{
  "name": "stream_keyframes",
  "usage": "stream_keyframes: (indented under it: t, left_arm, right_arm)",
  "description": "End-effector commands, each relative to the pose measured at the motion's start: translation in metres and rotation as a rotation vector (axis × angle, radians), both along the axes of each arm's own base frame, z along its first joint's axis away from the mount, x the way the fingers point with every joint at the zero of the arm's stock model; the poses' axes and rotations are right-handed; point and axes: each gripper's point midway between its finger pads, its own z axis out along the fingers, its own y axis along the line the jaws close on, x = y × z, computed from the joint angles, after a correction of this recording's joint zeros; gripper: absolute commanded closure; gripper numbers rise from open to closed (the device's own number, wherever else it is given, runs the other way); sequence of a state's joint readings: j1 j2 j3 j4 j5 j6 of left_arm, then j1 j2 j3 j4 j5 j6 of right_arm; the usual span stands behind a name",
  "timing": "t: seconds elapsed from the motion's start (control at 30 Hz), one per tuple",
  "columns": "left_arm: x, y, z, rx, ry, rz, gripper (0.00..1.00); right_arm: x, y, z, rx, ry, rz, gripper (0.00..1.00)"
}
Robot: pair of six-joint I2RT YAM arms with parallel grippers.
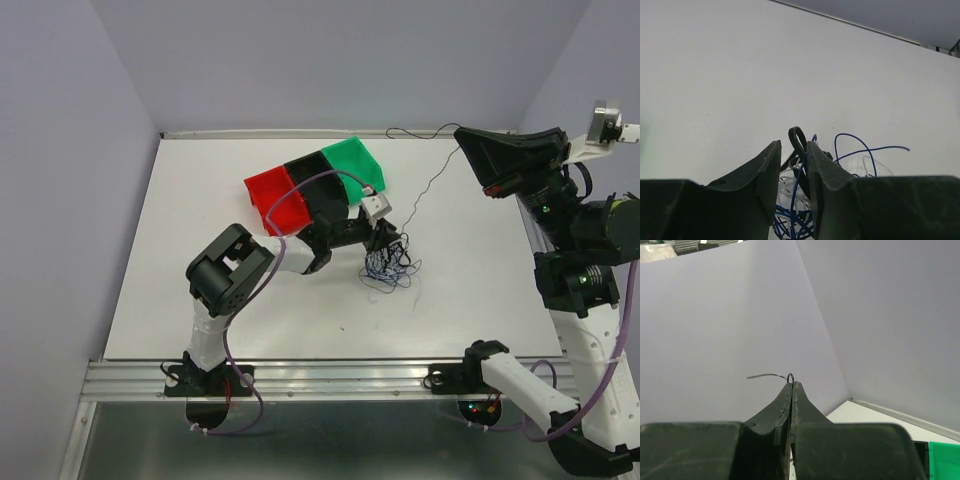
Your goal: Untangle the cables
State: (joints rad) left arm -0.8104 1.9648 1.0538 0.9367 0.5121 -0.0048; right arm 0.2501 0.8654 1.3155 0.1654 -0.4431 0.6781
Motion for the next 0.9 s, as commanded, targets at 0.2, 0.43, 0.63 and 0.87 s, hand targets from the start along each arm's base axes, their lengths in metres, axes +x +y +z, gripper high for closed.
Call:
stream_keyframes:
  t: [0.2, 0.43, 0.63, 0.87]
  left_arm:
    - [0.0, 0.028, 0.086, -0.078, -0.145, 0.097, 0.48]
    - [-0.016, 0.045, 0.112, -0.056, -0.149, 0.058, 0.27]
    - [-0.03, 0.049, 0.118, -0.108, -0.172, -0.002, 0.24]
    - [-0.038, 0.036, 0.1, -0.058, -0.121, -0.116, 0.24]
  right_arm:
    - [0.035, -0.03, -0.071, -0.008, 0.139, -0.242, 0.99]
    - [0.04, -0.048, -0.129, -0.018, 0.204, -0.355, 0.99]
    - [0.036, -0.06, -0.144, -0.02, 0.201, -0.413, 0.99]
    - [0.029, -0.063, -0.142, -0.022, 0.175, -0.421, 0.99]
